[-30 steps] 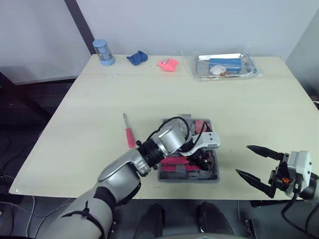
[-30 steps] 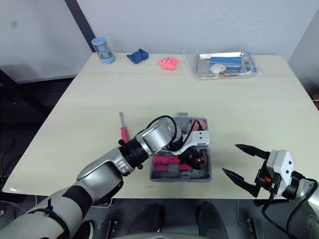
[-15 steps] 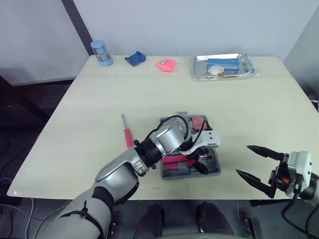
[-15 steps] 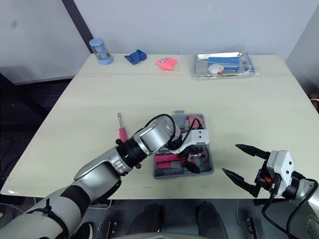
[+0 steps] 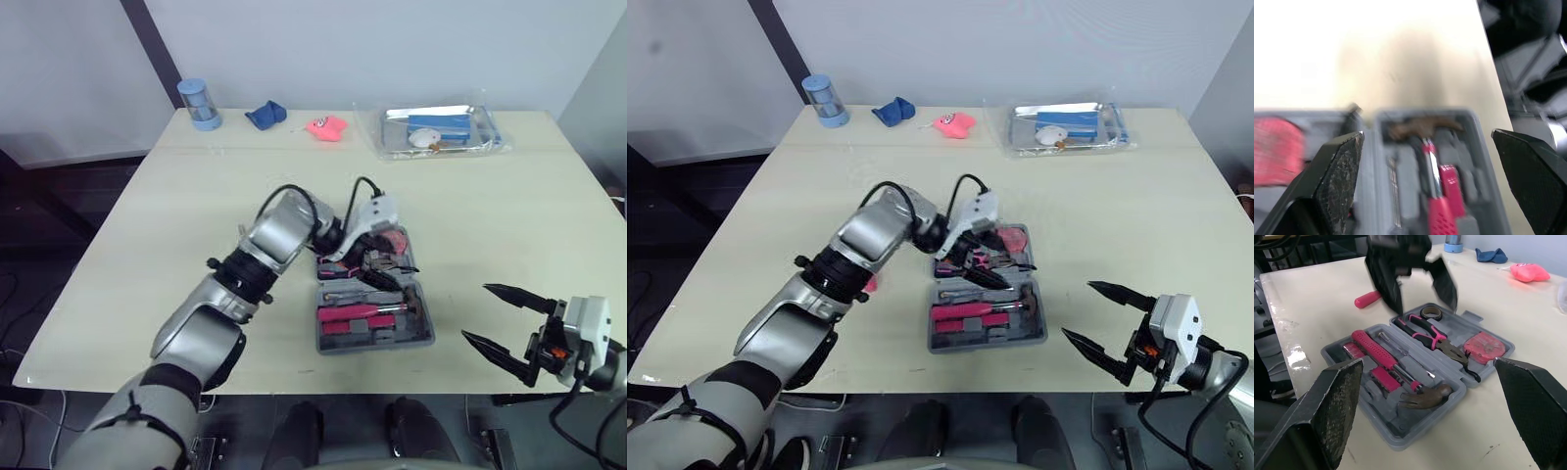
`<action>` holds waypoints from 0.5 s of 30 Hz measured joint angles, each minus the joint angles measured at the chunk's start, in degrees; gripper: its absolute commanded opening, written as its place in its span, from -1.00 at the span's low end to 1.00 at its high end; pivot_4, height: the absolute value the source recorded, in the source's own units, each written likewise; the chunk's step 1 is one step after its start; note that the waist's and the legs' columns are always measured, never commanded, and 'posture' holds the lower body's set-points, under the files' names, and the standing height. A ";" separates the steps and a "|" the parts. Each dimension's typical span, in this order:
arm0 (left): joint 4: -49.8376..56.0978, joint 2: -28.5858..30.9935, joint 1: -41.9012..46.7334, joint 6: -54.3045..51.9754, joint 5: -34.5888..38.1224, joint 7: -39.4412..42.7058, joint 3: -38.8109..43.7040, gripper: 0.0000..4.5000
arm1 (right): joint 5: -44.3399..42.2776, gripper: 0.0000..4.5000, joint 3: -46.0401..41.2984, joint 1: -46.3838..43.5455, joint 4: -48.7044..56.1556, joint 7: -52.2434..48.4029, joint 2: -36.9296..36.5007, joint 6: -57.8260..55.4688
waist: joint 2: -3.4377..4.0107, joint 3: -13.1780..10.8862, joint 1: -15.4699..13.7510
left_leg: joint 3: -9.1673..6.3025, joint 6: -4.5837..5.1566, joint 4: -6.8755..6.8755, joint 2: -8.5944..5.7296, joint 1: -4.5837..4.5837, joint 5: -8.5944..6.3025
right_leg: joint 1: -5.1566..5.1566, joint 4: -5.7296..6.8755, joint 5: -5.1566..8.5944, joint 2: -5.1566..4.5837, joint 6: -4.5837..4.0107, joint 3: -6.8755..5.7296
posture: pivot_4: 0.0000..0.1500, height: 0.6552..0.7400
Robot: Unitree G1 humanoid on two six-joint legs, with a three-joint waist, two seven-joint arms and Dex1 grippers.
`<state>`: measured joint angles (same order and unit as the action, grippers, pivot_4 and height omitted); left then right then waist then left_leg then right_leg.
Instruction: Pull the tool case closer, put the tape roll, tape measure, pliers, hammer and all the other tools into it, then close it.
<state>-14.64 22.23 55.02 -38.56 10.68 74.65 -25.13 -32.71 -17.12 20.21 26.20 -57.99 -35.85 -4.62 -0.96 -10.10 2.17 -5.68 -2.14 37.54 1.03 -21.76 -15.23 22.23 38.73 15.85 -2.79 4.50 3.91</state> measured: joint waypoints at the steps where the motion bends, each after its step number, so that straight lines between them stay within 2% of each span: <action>1: -0.41 0.07 -1.25 2.35 0.46 0.00 1.44 0.99 | 0.04 1.00 0.40 -0.20 -0.06 0.00 0.07 0.01 | 0.00 0.00 0.00 | 0.00 0.00 0.00 0.00 0.00 0.00 | 0.00 0.00 0.00 0.00 0.00 0.00 | 1.00 1.00; 2: -0.60 0.07 -2.46 4.39 0.76 0.04 2.38 0.99 | 0.09 1.00 0.52 -0.36 -0.09 -0.01 0.12 0.03 | 0.01 0.00 0.03 | 0.00 0.00 0.00 0.00 0.01 0.00 | 0.00 0.00 0.00 0.00 0.00 0.00 | 1.00 1.00; 5: -1.25 0.03 -7.90 11.31 1.24 0.62 4.09 0.63 | 0.32 1.00 0.53 -0.46 -0.21 0.00 0.16 0.09 | 0.01 0.00 0.01 | -0.01 0.00 0.00 0.00 0.00 0.00 | 0.00 0.00 0.00 0.00 0.00 0.00 | 1.00 1.00; 9: -1.64 -0.09 -10.91 15.40 2.29 1.23 5.60 -0.20 | 0.50 1.00 0.57 -0.49 -0.22 -0.01 0.19 0.23 | 0.01 0.01 -0.12 | 0.00 0.00 0.00 0.00 0.00 0.00 | -0.01 0.00 0.00 -0.01 0.00 0.00 | 1.00 1.00; 10: -1.63 -0.11 -12.17 17.24 2.49 1.25 6.21 -0.34 | 0.52 1.00 0.57 -0.48 -0.22 -0.02 0.19 0.25 | 0.01 0.00 -0.11 | 0.00 0.00 0.00 0.00 0.01 0.00 | -0.01 -0.01 0.00 -0.01 0.00 -0.01 | 1.00 1.00; 12: -1.82 -0.38 -15.26 21.70 2.44 1.26 6.62 -0.81 | 0.55 1.00 0.57 -0.42 -0.22 -0.03 0.21 0.28 | 0.01 0.01 -0.08 | -0.01 0.00 0.00 0.00 0.01 0.00 | -0.01 -0.01 0.00 -0.01 0.00 -0.01 | 1.00 1.00; 14: -1.98 -0.82 -16.79 24.03 2.31 1.19 6.58 -0.97 | 0.55 1.00 0.57 -0.42 -0.22 -0.04 0.21 0.29 | 0.01 0.01 -0.10 | -0.01 0.00 0.00 0.00 0.01 0.00 | -0.01 0.00 0.00 -0.01 0.00 -0.01 | 1.00 1.00; 15: -2.17 -1.16 -17.41 24.82 2.22 1.17 6.53 -0.97 | 0.56 1.00 0.58 -0.39 -0.22 -0.04 0.21 0.30 | 0.01 0.01 -0.11 | 0.00 0.00 0.00 0.00 0.01 0.00 | -0.01 0.01 0.00 -0.01 0.00 0.00 | 1.00 1.00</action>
<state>-16.81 21.06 37.61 -13.74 12.90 75.81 -18.60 -32.15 -16.55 19.82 25.97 -58.03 -35.64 -4.32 -0.94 -10.09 2.07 -5.68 -2.14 37.54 1.03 -21.74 -15.23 22.22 38.74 15.85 -2.80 4.49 3.90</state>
